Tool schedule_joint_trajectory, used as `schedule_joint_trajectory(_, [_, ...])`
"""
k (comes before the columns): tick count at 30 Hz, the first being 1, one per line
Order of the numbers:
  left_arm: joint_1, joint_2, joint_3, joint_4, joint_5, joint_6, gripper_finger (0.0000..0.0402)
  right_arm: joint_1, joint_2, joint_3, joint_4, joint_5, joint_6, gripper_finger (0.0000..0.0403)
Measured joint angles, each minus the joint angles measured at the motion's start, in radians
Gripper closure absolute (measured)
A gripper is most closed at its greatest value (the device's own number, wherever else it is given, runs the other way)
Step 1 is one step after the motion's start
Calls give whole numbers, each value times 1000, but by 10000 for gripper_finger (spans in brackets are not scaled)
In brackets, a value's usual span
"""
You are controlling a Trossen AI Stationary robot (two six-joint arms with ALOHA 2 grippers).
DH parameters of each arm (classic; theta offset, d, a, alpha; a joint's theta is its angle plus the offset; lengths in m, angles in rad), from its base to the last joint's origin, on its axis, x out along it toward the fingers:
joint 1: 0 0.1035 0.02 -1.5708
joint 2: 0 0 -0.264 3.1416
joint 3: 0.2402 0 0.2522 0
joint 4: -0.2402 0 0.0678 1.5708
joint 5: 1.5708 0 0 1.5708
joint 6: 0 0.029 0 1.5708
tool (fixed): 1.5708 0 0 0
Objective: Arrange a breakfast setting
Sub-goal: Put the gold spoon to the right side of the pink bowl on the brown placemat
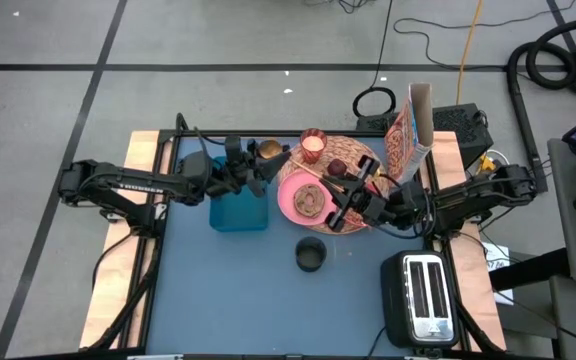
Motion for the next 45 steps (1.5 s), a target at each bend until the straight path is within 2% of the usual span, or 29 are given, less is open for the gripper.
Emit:
schedule_joint_trajectory(6, [0, -1, 0, 6, 2, 16, 315, 0, 0, 0, -10, 5, 32, 383])
schedule_joint_trajectory(12, [0, -5, 3, 10, 4, 31, 357, -2, 0, -2, -44, 11, 79, 383])
schedule_joint_trajectory(26, [0, -2, 2, -5, 3, 42, 364, -1, -1, -2, -73, 29, 148, 375])
schedule_joint_trajectory(29, [0, 6, -3, -45, 3, 65, 366, 0, -5, -1, -91, 65, 202, 342])
schedule_joint_trajectory(35, [7, -2, 1, -102, 3, 58, 366, 0, -22, 0, -192, 86, 318, 243])
schedule_joint_trajectory(38, [12, 5, -2, -178, 3, 55, 366, 0, -47, 0, -268, 158, 398, 202])
schedule_joint_trajectory(41, [17, 1, -1, -242, 5, 52, 366, 0, -96, 0, -411, 220, 498, 174])
schedule_joint_trajectory(45, [21, 3, -1, -373, 10, 68, 366, -2, -188, 0, -644, 224, 690, 159])
